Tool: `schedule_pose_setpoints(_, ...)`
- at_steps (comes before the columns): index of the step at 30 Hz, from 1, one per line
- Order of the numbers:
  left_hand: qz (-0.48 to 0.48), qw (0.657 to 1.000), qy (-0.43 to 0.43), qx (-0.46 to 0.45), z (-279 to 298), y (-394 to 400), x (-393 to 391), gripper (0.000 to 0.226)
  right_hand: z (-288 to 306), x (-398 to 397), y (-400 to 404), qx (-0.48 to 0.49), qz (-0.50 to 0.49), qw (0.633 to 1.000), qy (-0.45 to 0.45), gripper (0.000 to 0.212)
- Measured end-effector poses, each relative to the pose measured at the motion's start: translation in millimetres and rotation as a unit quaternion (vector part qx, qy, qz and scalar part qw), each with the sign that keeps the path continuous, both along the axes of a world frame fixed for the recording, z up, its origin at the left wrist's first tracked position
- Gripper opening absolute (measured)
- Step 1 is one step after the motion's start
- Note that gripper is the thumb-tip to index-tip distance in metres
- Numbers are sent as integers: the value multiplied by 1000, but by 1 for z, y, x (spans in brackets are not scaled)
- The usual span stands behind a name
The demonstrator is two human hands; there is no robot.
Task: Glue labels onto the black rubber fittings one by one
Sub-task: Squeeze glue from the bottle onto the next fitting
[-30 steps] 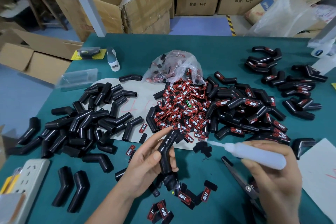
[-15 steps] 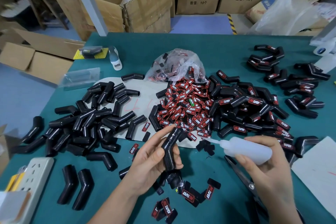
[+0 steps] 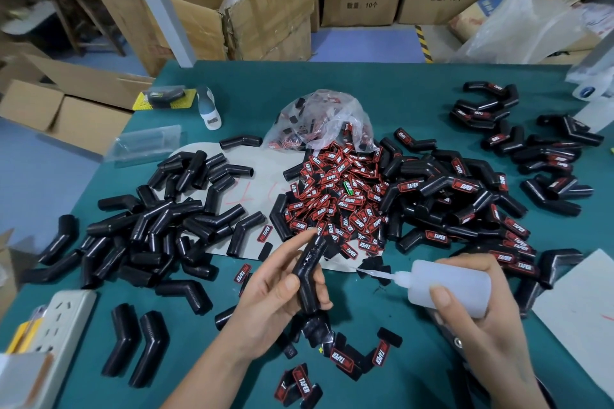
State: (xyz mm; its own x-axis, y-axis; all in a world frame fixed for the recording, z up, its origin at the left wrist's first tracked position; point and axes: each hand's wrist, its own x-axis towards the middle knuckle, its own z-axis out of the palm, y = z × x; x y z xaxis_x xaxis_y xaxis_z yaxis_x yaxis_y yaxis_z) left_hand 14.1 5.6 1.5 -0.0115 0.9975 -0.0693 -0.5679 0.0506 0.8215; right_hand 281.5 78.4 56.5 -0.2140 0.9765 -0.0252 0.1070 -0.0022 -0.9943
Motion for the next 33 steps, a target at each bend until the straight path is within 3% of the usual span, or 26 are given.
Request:
schedule_pose_setpoints(8,22,997,71,12,2,2,3,66,3,-1,-3,6,-8,1000,12,26)
schedule_pose_setpoints(14,70,989,129,16,4,7,4,54,7,-9,-8,36,-14,999,-3,30)
schedule_pose_setpoints(18,115,969,219,-4,-3,8,8,56,3,-7,-10,46,-21,999,-15,32)
schedule_pose_setpoints(20,139,952,273,5,-4,7,8,45,5,-8,-10,53,-23,998,-13,33)
schedule_pose_setpoints(22,156,929,331,56,-5,7,5,16,6,-8,-11,64,-26,997,-16,35)
schedule_pose_setpoints(23,169,911,367,89,-5,7,3,13,7,-9,-11,69,-28,997,-18,35)
schedule_pose_setpoints(28,256,801,497,213,-4,5,-2,17,8,-7,-11,140,-18,990,2,37)
schedule_pose_setpoints(31,292,781,502,230,-9,2,-4,18,10,-10,-9,174,1,985,15,40)
schedule_pose_setpoints(33,307,748,531,253,-11,2,-5,20,9,-12,-9,187,8,982,9,36)
